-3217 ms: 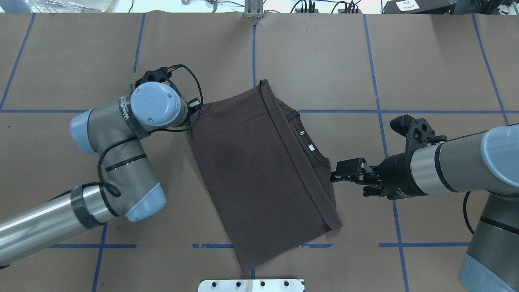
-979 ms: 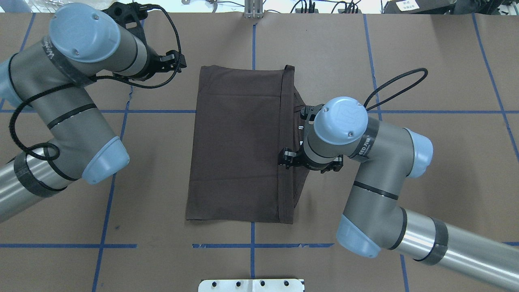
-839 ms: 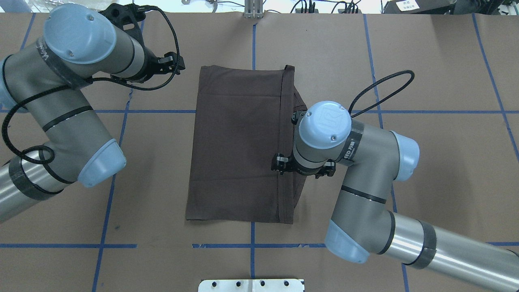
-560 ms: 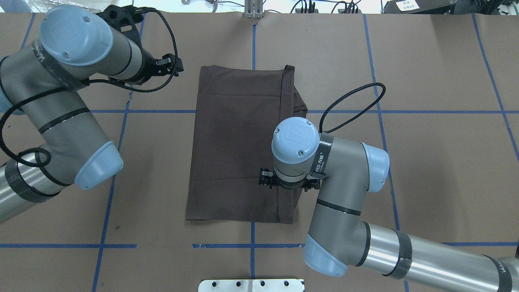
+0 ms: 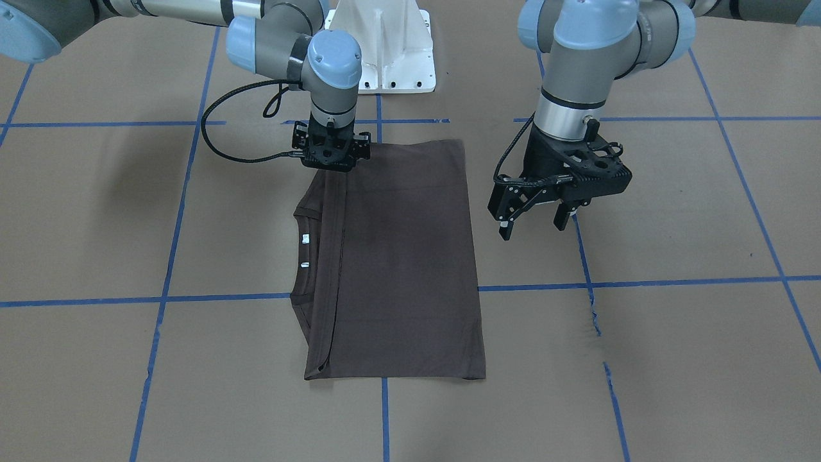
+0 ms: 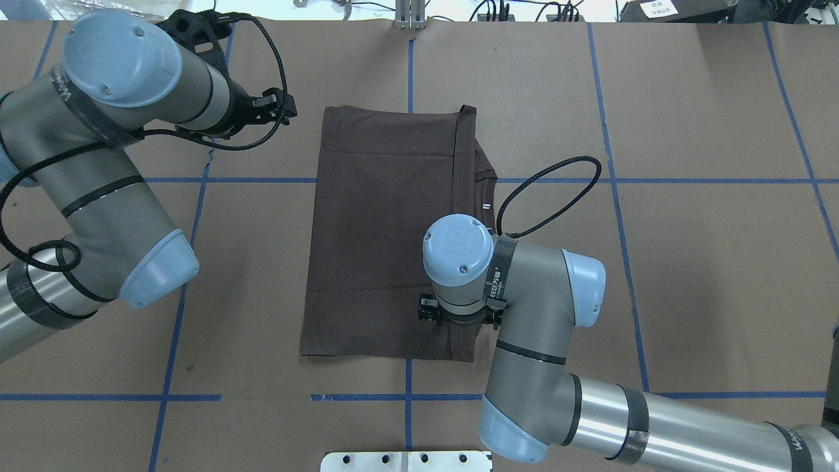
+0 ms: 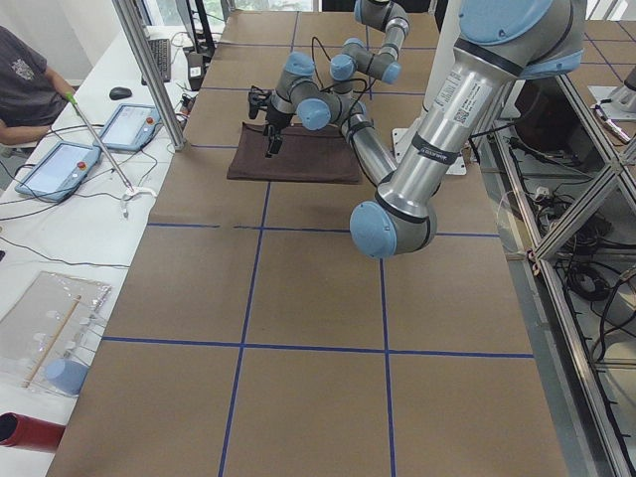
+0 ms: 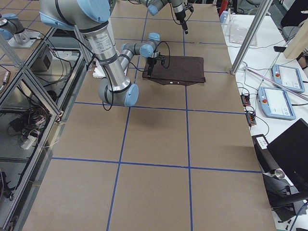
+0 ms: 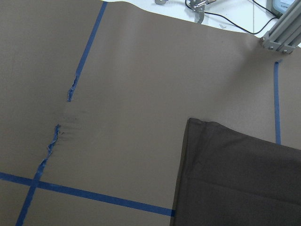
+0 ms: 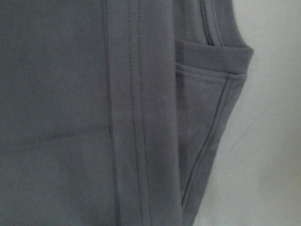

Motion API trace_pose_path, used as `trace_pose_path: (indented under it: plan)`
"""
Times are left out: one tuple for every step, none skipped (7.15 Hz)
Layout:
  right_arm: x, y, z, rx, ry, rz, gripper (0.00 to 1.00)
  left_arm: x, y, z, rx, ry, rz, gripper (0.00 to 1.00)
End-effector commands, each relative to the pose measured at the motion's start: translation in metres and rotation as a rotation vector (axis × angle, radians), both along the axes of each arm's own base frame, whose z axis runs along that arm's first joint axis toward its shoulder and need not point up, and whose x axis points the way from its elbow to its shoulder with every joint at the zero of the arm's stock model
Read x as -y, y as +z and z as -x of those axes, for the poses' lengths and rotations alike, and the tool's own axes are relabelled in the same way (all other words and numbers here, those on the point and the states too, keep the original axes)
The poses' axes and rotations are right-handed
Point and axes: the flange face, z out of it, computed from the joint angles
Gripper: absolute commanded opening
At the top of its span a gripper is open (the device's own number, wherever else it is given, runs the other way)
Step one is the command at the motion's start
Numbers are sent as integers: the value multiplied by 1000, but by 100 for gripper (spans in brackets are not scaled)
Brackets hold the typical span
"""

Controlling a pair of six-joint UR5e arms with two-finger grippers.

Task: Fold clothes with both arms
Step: 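Lower the right gripper onto the folded shirt's edge to grasp it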

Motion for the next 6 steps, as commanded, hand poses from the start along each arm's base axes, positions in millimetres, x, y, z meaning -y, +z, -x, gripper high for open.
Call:
trace_pose_path:
  plan:
    - [-8, 5, 3, -24, -12, 9, 100, 0, 1, 0, -1, 3, 4, 100]
    - [-8, 3, 3, -21, -14, 11, 100, -1, 1, -1, -5, 8, 5, 100]
    - [-8, 5, 2, -29, -15, 16, 100, -1, 1, -1, -7, 11, 7, 100]
    - [-9, 8, 1, -40, -17, 20, 100, -4, -5, 2, -17, 12, -2, 100]
    - [-8, 15, 0, -50, -15, 24, 100, -7, -7, 5, -24, 13, -5, 100]
    - [-8, 15, 0, -54, -14, 24, 100, -8, -7, 5, -27, 15, -1, 100]
